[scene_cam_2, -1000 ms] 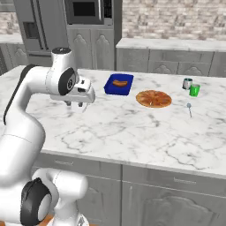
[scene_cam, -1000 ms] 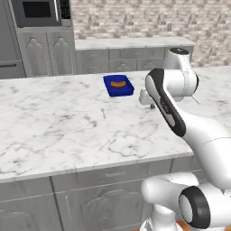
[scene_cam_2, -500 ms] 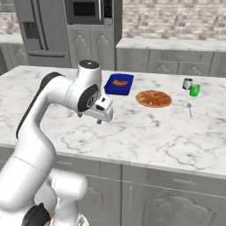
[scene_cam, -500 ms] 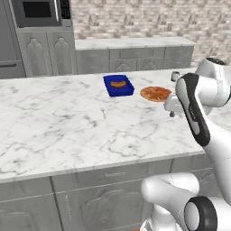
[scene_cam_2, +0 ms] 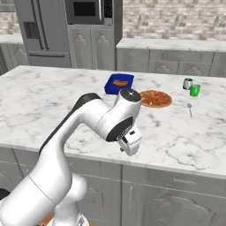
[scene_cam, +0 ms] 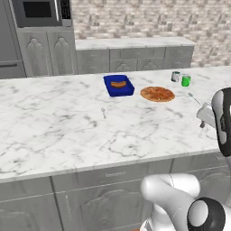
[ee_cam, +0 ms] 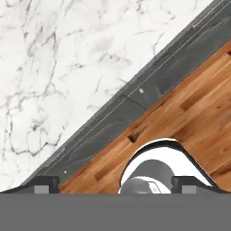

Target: Take the pizza cutter from the drawer on the right and place it on the dining counter for cutting.

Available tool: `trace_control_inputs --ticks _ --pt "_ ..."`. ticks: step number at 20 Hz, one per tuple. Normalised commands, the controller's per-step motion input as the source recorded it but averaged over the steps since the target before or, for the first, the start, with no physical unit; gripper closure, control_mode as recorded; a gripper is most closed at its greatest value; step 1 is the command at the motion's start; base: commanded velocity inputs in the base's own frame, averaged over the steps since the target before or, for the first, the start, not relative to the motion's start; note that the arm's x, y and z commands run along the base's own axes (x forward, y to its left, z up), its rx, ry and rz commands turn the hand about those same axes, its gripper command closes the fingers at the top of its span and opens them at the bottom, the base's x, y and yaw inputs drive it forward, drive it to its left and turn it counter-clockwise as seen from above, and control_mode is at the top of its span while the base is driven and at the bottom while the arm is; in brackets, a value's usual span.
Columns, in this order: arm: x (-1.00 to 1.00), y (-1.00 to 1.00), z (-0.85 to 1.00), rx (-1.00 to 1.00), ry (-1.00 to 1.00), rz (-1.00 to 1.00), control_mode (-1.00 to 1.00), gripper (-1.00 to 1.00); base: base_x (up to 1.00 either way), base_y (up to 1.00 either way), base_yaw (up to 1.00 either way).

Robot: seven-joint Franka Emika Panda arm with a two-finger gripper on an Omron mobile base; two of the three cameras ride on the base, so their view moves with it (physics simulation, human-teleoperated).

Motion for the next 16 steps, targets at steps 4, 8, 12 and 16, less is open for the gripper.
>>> trace_control_inputs --ticks 4,8,12,16 --pt "-0.39 -0.84 -0.56 0.11 0.07 -0.68 -1.0 -1.0 0.0 0.0 0.0" --pt "-0.28 -1.0 -0.64 0.13 0.01 -0.59 -1.0 -1.0 0.0 0.0 0.0" --pt "-0.09 -0.98 -0.72 0.11 -0.01 -0.39 -1.0 -1.0 0.0 0.0 0.0" --pt "-0.02 -0.84 -0.73 0.15 -0.09 -0.22 -1.0 -1.0 0.0 0.0 0.0"
